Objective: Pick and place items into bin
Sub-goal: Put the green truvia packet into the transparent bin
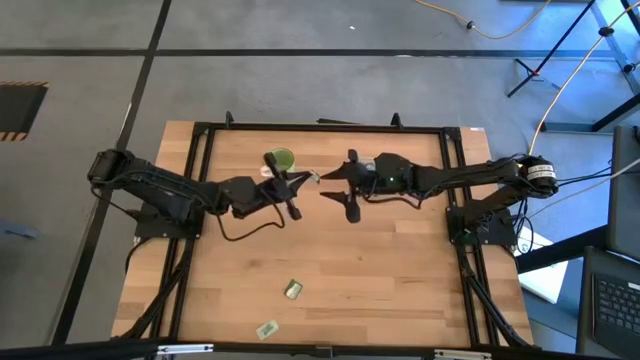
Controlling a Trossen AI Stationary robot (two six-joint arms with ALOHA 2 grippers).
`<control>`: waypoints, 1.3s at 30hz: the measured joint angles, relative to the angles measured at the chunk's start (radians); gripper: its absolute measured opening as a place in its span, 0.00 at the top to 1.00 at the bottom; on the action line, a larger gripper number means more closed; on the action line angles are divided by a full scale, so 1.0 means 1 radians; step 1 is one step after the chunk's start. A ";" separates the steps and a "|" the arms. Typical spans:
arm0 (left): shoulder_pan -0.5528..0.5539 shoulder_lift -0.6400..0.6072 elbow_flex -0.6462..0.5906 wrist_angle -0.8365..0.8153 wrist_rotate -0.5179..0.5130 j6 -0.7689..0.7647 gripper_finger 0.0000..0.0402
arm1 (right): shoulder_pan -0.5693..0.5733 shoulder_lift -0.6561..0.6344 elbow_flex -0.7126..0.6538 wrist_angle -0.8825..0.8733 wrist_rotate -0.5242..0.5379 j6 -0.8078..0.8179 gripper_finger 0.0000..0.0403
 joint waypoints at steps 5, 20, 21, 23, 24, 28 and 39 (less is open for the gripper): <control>0.000 0.003 0.000 0.046 0.000 0.014 0.99 | 0.000 0.001 0.000 0.056 0.032 0.001 0.46; 0.013 0.003 0.000 0.122 0.020 0.090 0.99 | 0.000 0.019 0.001 0.161 0.073 0.033 0.54; 0.016 0.003 0.000 0.123 0.024 0.089 0.99 | 0.000 0.020 0.001 0.159 0.073 0.041 0.56; 0.023 0.003 0.000 0.124 0.038 0.084 0.99 | -0.002 0.020 0.001 0.160 0.073 0.053 0.61; 0.026 0.003 0.000 0.124 0.039 0.083 0.99 | -0.004 0.020 0.001 0.162 0.073 0.053 0.63; 0.025 0.003 0.000 0.122 0.040 0.083 0.99 | -0.005 0.020 0.001 0.175 0.074 0.053 0.73; 0.025 0.003 0.000 0.121 0.075 0.083 0.99 | -0.005 0.020 0.001 0.173 0.074 0.023 0.98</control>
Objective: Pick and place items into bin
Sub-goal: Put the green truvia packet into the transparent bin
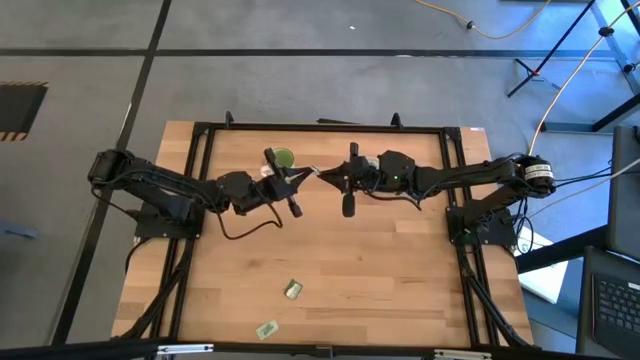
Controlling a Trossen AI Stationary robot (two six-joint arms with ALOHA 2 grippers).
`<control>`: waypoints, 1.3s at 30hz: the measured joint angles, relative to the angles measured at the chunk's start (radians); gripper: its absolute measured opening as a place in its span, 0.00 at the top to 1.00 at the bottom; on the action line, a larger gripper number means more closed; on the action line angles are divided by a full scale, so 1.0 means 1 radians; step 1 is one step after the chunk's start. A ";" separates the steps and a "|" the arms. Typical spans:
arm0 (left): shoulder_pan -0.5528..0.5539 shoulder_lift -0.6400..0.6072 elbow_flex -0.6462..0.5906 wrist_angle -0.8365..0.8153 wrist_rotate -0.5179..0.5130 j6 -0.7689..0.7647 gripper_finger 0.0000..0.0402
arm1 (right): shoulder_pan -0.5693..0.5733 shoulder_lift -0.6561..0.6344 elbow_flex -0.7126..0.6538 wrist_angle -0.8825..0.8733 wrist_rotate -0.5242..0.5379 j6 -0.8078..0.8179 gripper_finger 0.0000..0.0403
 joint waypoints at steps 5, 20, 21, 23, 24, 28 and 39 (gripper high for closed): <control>-0.003 0.000 0.000 -0.027 -0.042 0.000 0.97 | 0.000 0.000 0.000 -0.024 0.002 0.003 0.99; -0.047 -0.122 0.000 -0.508 -0.118 -0.329 0.68 | -0.117 -0.193 -0.001 -0.489 0.045 0.135 1.00; -0.044 -0.137 0.000 -0.567 -0.050 -0.384 0.68 | -0.146 -0.212 -0.001 -0.569 0.045 0.175 1.00; -0.035 -0.158 0.000 -0.647 0.109 -0.467 0.69 | -0.209 -0.237 -0.001 -0.722 0.045 0.231 1.00; -0.030 -0.163 0.000 -0.679 0.188 -0.498 0.69 | -0.240 -0.241 -0.001 -0.781 0.045 0.255 1.00; -0.025 -0.164 0.000 -0.743 0.456 -0.568 0.73 | -0.352 -0.214 -0.001 -0.947 -0.074 0.293 1.00; -0.026 -0.158 0.000 -0.795 0.704 -0.720 0.78 | -0.505 0.017 -0.001 -1.014 -0.341 0.203 1.00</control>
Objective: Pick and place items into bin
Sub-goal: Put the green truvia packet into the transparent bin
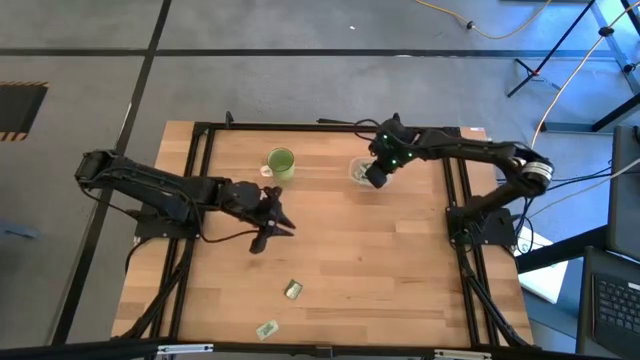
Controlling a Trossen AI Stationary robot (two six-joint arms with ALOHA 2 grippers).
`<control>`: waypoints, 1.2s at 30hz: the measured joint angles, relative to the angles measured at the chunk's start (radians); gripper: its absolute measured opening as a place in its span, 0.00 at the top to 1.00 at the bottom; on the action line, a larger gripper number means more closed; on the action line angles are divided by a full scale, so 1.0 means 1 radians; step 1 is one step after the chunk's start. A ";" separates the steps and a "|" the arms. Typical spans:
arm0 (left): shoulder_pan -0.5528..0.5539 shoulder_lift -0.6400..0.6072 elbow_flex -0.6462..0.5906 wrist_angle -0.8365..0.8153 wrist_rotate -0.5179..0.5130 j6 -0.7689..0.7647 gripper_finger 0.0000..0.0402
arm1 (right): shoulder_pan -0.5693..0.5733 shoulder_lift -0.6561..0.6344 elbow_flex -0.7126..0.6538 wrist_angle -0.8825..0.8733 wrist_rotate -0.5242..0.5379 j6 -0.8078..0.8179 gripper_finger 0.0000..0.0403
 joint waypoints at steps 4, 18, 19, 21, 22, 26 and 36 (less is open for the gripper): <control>0.000 0.000 0.000 -0.054 0.002 -0.039 0.78 | -0.019 0.050 0.000 0.003 -0.001 -0.022 1.00; 0.000 0.000 0.000 -0.151 0.102 -0.103 0.78 | -0.028 0.074 0.000 -0.033 0.187 -0.022 0.82; 0.000 0.000 0.000 -0.150 0.104 -0.103 0.78 | -0.028 0.074 0.000 -0.035 0.209 -0.021 0.81; 0.000 0.000 0.000 -0.151 0.104 -0.094 0.78 | -0.028 0.073 0.000 -0.034 0.258 -0.021 0.78; -0.001 0.000 0.000 -0.151 0.104 -0.077 0.78 | -0.028 0.071 0.000 -0.035 0.288 -0.021 0.77; -0.027 0.027 0.000 -0.150 0.100 0.036 0.78 | -0.028 0.033 0.000 -0.031 0.369 -0.021 0.76; -0.172 0.192 0.000 -0.094 0.101 0.036 0.78 | 0.078 -0.175 0.000 0.104 0.473 -0.048 0.75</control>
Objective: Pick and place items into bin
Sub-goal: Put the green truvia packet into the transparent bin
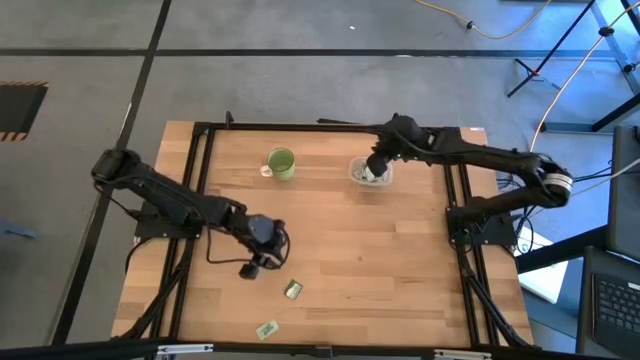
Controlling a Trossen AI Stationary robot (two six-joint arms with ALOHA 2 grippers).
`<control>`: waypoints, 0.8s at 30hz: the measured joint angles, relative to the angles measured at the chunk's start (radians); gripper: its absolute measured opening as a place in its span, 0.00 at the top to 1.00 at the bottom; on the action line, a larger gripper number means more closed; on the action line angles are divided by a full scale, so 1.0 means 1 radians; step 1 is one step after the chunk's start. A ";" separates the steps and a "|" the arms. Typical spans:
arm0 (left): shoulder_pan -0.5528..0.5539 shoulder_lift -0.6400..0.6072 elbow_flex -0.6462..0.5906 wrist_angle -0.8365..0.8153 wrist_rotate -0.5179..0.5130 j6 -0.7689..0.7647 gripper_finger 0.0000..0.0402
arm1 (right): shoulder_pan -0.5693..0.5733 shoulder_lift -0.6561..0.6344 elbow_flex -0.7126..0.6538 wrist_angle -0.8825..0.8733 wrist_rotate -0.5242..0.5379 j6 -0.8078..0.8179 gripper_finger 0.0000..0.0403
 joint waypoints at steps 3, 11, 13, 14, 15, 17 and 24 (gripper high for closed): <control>-0.049 0.009 0.000 0.007 -0.001 -0.044 0.78 | 0.041 -0.050 0.000 0.024 0.004 0.001 0.75; -0.160 0.024 0.000 0.030 -0.141 -0.104 0.78 | 0.136 -0.084 0.000 0.033 0.003 0.040 0.75; -0.172 0.047 0.013 0.016 -0.144 -0.105 0.78 | 0.155 -0.077 0.000 0.050 0.003 0.063 0.75; -0.174 0.066 0.031 0.012 -0.144 -0.105 0.78 | 0.163 -0.076 0.000 0.048 0.003 0.074 0.75; -0.178 0.085 0.052 0.000 -0.145 -0.100 0.78 | 0.168 -0.076 0.000 0.047 0.003 0.082 0.75; -0.189 0.136 0.107 -0.042 -0.148 -0.079 0.78 | 0.180 -0.077 0.000 0.049 0.003 0.092 0.75; -0.224 0.326 0.298 -0.255 -0.195 -0.034 0.78 | 0.187 -0.077 0.000 0.047 0.001 0.113 0.75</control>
